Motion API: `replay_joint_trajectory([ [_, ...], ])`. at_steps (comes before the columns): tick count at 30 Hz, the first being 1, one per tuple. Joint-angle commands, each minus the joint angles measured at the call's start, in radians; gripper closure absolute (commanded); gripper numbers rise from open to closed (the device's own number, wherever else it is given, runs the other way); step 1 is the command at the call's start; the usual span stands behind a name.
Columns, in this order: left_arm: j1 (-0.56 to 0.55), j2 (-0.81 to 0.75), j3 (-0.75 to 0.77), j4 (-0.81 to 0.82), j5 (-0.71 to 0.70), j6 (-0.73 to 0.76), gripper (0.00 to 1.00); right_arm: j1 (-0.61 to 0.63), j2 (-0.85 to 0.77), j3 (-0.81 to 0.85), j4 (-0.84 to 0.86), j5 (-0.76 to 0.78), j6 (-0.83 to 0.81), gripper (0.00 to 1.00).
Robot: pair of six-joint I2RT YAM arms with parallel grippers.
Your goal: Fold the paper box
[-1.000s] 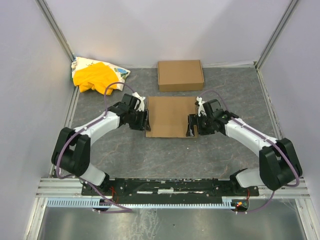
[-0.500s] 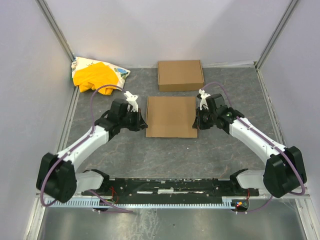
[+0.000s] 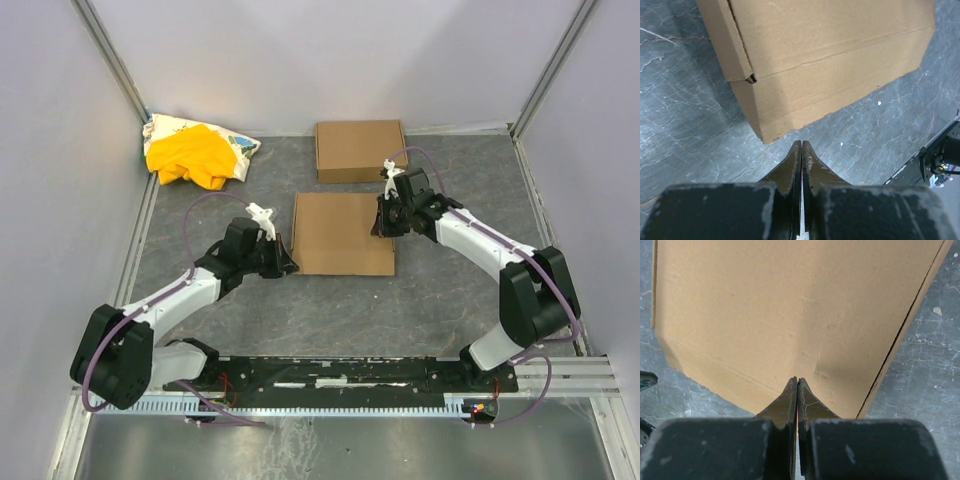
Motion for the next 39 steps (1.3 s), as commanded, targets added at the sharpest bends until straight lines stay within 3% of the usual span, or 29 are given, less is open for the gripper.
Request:
replay_joint_trajectory([
  [1,-0.006,0.029,0.016,0.042,-0.071,-0.027,0.97,0.003,0.019,0.069,0.033,0.022,-0.009,0.99],
  [10,-0.019,0.19,0.037,0.094,-0.148,-0.043,0.97,0.003,0.055,0.061,0.018,0.008,-0.021,0.99],
  [20,-0.025,0.26,0.084,0.188,-0.232,-0.073,0.97,0.003,0.094,0.048,0.004,-0.005,-0.027,0.99],
  [30,-0.024,0.332,0.192,0.11,-0.232,-0.054,0.97,0.004,0.014,0.024,0.026,-0.015,-0.011,0.99],
  [33,-0.023,0.285,0.158,0.103,-0.236,-0.057,0.97,0.002,-0.028,0.109,-0.027,0.082,-0.01,0.93],
  [36,-0.024,0.246,0.133,0.106,-0.225,-0.063,0.97,-0.019,0.069,0.313,-0.164,0.176,-0.027,0.73],
  [39,-0.024,0.221,0.126,0.11,-0.207,-0.076,0.97,-0.029,0.212,0.51,-0.26,0.096,-0.048,0.74],
])
